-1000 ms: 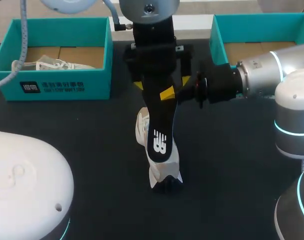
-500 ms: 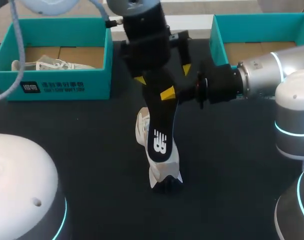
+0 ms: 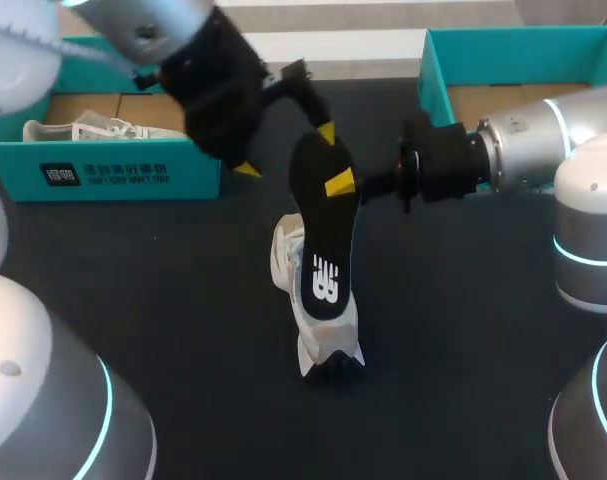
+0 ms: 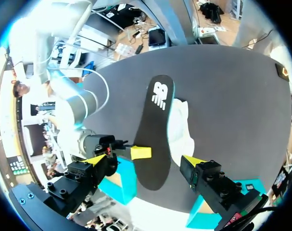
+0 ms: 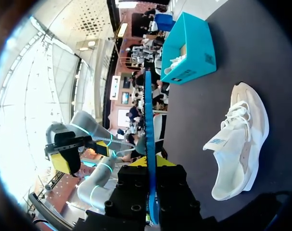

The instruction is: Take the shoe out of the shoebox, open the shoe tongue, remove and reinsert the insole, then place the shoe into the shoebox

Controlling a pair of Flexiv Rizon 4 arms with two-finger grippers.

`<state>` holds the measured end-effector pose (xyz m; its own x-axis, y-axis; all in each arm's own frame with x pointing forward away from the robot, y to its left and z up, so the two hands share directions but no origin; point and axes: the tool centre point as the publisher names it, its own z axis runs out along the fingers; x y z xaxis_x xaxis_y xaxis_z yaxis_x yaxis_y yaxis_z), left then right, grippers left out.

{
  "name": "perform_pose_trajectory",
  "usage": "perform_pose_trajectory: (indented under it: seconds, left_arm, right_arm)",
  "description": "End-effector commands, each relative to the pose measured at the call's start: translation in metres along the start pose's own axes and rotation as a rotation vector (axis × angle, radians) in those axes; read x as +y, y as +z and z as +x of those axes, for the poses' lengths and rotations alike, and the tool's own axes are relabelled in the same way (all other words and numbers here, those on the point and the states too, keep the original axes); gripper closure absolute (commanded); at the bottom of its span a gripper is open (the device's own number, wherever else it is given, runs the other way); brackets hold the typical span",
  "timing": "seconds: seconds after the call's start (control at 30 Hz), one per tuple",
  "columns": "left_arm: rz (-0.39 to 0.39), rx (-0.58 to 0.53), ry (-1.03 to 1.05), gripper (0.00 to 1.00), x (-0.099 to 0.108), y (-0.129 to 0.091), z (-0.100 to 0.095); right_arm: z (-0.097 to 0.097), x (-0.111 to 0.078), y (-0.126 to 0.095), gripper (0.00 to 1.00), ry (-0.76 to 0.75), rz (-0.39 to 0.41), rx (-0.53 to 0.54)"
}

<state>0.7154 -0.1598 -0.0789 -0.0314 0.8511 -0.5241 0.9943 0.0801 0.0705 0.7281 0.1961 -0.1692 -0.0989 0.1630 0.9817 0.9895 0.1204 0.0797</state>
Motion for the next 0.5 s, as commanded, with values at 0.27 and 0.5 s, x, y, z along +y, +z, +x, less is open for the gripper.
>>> perform_pose_trajectory:
  seconds: [0.27,0.5]
  left_arm:
    - [-0.077,-0.851,0.071,0.00,-0.0013,-0.0090,0.0561]
    - [-0.053,-0.792,0.108,0.00,0.0028,-0.0110,0.0515]
  right_arm:
    - [0.0021,0.0027,-0.0057,1.00,0.004,0.003,-0.010]
    - [0.0016,0.0040,-0.0061,1.00,-0.001,0.004,-0.007]
